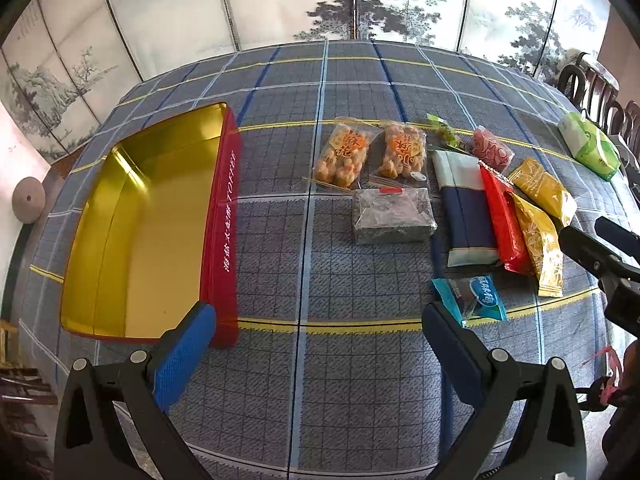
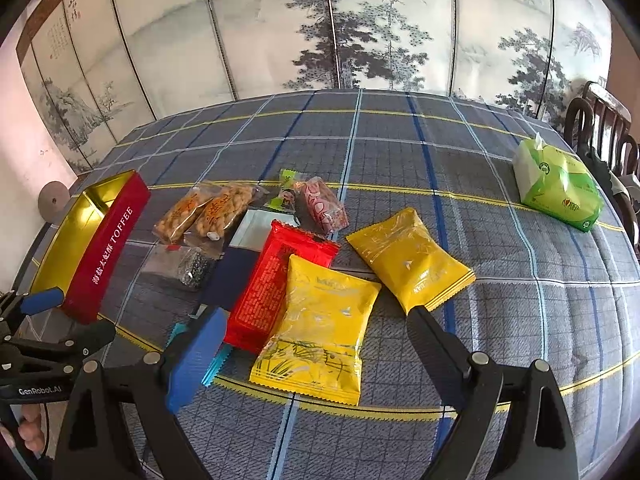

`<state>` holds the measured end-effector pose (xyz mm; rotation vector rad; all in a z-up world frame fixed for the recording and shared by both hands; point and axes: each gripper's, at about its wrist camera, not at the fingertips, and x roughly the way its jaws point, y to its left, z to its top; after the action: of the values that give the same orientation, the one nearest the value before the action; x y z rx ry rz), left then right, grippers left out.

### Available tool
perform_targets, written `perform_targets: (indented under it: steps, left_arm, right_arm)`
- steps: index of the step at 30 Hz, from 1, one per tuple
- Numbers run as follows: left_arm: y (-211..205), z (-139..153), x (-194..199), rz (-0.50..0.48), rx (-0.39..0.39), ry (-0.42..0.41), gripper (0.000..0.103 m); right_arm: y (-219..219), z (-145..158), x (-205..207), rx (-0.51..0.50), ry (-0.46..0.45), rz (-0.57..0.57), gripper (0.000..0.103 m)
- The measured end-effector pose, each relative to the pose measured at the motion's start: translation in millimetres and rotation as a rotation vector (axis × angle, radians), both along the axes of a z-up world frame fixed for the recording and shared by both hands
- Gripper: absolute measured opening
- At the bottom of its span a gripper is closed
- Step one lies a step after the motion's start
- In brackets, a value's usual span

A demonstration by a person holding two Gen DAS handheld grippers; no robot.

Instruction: Organize snacks

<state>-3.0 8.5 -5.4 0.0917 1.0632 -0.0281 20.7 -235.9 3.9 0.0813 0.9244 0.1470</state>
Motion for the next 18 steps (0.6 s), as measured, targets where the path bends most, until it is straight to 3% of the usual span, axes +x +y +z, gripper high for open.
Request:
perform_targets:
  steps: [18]
  left_arm:
    - [-2.4, -3.2, 3.4, -0.004, 0.005, 0.010, 0.102]
  right_arm:
    - [-10.4, 0.0, 9.7, -0.035, -0.013, 0.017, 0.094]
